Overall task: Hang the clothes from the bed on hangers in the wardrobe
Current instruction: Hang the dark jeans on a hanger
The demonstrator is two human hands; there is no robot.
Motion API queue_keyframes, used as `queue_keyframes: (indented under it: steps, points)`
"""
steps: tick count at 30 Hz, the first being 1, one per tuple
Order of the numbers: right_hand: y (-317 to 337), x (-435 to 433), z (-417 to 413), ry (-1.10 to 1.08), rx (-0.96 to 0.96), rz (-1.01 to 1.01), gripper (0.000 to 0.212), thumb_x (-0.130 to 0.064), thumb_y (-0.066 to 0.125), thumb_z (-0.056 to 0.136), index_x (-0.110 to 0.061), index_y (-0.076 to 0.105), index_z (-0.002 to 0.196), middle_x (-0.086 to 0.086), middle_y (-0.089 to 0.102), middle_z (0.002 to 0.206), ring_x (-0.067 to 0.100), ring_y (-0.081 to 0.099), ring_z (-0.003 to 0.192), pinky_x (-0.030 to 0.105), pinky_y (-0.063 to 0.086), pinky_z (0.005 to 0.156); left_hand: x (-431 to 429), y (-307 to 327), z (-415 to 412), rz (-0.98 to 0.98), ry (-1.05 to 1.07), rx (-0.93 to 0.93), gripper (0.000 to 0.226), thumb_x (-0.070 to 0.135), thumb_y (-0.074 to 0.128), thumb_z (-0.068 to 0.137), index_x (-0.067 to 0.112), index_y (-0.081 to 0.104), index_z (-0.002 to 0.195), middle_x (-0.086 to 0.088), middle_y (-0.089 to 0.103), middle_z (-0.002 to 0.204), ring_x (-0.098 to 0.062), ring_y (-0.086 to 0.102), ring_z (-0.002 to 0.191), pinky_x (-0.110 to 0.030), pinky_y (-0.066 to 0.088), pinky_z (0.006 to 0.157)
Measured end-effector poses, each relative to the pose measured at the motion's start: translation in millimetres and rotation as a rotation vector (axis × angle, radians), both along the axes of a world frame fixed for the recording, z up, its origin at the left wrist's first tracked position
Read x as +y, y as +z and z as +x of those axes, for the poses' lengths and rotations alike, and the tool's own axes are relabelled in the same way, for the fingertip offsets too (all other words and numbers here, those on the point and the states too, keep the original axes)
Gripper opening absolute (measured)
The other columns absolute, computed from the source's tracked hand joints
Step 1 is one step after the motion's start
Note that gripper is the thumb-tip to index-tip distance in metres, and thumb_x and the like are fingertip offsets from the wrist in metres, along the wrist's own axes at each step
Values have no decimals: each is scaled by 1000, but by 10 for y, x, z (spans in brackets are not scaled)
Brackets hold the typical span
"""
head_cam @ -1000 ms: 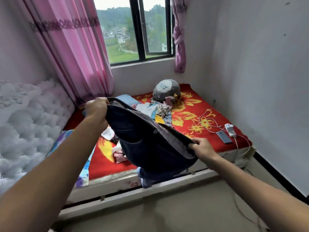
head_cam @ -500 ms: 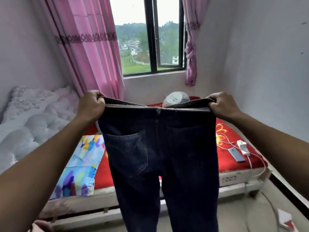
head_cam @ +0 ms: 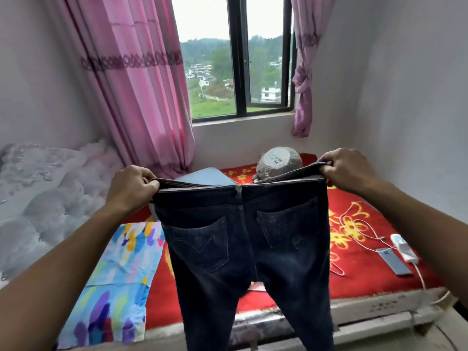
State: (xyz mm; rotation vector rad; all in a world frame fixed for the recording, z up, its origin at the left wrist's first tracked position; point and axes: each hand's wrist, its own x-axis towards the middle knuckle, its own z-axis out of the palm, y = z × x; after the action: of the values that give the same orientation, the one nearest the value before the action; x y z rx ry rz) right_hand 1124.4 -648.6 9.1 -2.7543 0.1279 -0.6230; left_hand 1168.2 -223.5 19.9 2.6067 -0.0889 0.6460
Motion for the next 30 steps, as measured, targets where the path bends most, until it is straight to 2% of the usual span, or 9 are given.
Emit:
queue_keyframes:
  steps: [3, 6, 10, 12, 14, 19, 22, 24, 30]
  points:
    - [-158, -45, 296, 88, -65, 107, 25, -11, 65, 80, -20, 75, 101, 4, 74, 96, 24, 65, 88, 29, 45, 77, -19, -115, 228, -69, -82, -49, 17, 4, 63, 76, 14, 76, 79, -4, 68, 61, -14, 60, 55, -23, 46, 61]
    - [-207, -62, 675, 190, -78, 272, 42, 7, 60, 73, -16, 75, 104, 0, 71, 97, 13, 63, 89, 20, 44, 78, -95, -179, 546, -197, -193, -88, 25, -5, 60, 77, 13, 76, 83, -1, 69, 71, -10, 64, 62, -6, 44, 60]
    - [-183, 220, 1336, 351, -81, 640, 53, 23, 47, 72, -15, 70, 101, 2, 69, 94, -6, 62, 73, 9, 46, 69, -538, -226, 1111, -343, -360, -88, 31, -13, 55, 77, 8, 76, 88, -4, 71, 82, -8, 66, 65, -11, 48, 63]
    - [-247, 359, 1716, 409, 22, 833, 45, 20, 50, 78, -10, 66, 106, 9, 69, 89, 5, 62, 66, 19, 50, 62, -862, -285, 1406, -410, -410, -24, 27, -11, 58, 76, 9, 75, 84, -7, 71, 78, -7, 63, 61, -15, 48, 60]
    - [-387, 470, 2116, 439, 155, 1044, 29, 11, 60, 83, -8, 61, 105, 20, 67, 91, 22, 64, 73, 33, 54, 68, -1161, -418, 1732, -471, -433, 37, 20, -3, 65, 73, 16, 70, 74, -5, 69, 71, -12, 60, 59, -23, 48, 60]
    - [-887, 651, 2821, 397, 418, 1440, 3, -1, 66, 85, 0, 65, 83, 14, 67, 69, 16, 65, 52, 23, 54, 49, -1650, -953, 2443, -559, -311, 179, 17, 13, 76, 67, 20, 63, 60, 5, 61, 58, -7, 52, 54, -25, 44, 59]
    - [-1263, 664, 3160, 418, 687, 1671, 18, -13, 62, 89, 4, 68, 93, 18, 70, 76, 22, 68, 58, 28, 58, 56, -1754, -1325, 2790, -551, -285, 280, 12, 12, 73, 62, 19, 65, 67, 6, 56, 57, -8, 48, 54, -25, 39, 57]
    - [-1482, 648, 3398, 401, 824, 1756, 28, -23, 56, 90, 1, 71, 88, 16, 70, 76, 21, 66, 59, 28, 55, 58, -1735, -1522, 2985, -516, -279, 340, 20, 10, 69, 62, 21, 68, 80, 8, 54, 59, -7, 48, 54, -26, 40, 58]
    - [-2002, 709, 3795, 337, 946, 1800, 45, -23, 36, 97, 7, 69, 90, 19, 67, 88, 24, 61, 77, 33, 48, 73, -1702, -1977, 3311, -404, -293, 448, 28, -4, 69, 70, 19, 74, 86, 11, 56, 56, 1, 46, 46, -17, 36, 50]
